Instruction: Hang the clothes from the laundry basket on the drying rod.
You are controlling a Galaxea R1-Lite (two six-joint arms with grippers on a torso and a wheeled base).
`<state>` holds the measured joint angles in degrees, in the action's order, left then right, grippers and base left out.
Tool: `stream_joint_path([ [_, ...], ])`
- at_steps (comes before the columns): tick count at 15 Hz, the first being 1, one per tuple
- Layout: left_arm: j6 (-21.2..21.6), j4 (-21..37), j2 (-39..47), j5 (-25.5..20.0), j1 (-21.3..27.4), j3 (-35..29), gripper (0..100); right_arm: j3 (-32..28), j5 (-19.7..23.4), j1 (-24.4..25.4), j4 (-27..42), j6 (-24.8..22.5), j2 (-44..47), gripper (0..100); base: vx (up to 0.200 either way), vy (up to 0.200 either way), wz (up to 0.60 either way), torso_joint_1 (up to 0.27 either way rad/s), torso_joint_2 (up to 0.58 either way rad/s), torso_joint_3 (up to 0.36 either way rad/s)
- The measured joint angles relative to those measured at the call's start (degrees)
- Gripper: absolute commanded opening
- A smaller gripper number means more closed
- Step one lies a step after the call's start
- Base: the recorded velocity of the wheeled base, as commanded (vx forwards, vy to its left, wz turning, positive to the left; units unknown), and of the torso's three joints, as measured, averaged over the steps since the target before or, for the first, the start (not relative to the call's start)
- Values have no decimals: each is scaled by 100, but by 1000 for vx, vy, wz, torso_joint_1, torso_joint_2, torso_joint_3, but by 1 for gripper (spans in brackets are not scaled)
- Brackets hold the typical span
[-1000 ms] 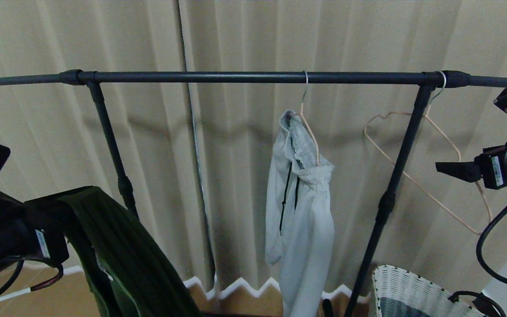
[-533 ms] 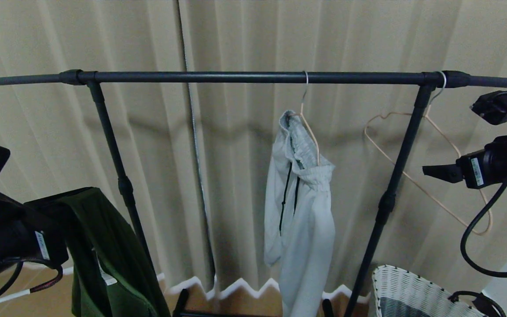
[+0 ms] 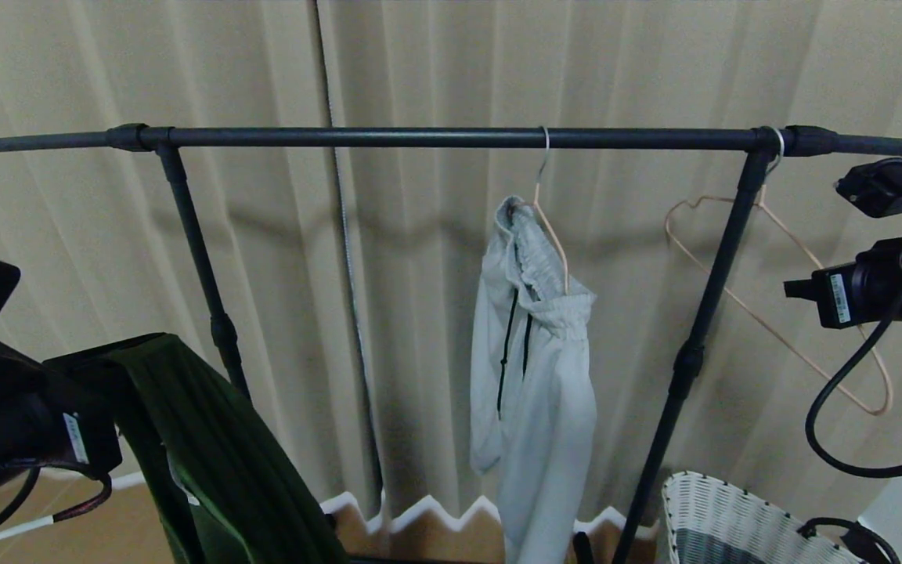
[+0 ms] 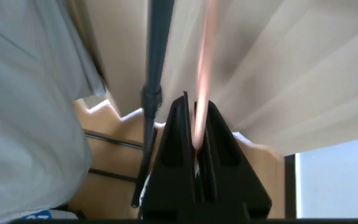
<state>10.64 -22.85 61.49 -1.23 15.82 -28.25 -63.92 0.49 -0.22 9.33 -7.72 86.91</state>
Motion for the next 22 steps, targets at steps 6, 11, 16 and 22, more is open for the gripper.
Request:
stream_joint_path([
  [6, 2, 2, -6, 0, -1, 60, 0, 33, 0, -2, -49, 338, -245, 0, 0, 0, 0, 0, 0, 0],
  [11, 9, -13, -57, 9, -10, 250, 0, 110, -5, -2, -57, 856, -667, 0, 0, 0, 0, 0, 0, 0],
  [16, 6, -17, -121, 15, -39, 328, 0, 562, -9, -5, -321, 884, -1191, 0, 0, 0, 0, 0, 0, 0],
  [22, -6, -13, -101, 20, -43, 206, 0, 1136, -11, -5, -510, 872, -1701, 0, -167, 0, 0, 2, 5, 1],
])
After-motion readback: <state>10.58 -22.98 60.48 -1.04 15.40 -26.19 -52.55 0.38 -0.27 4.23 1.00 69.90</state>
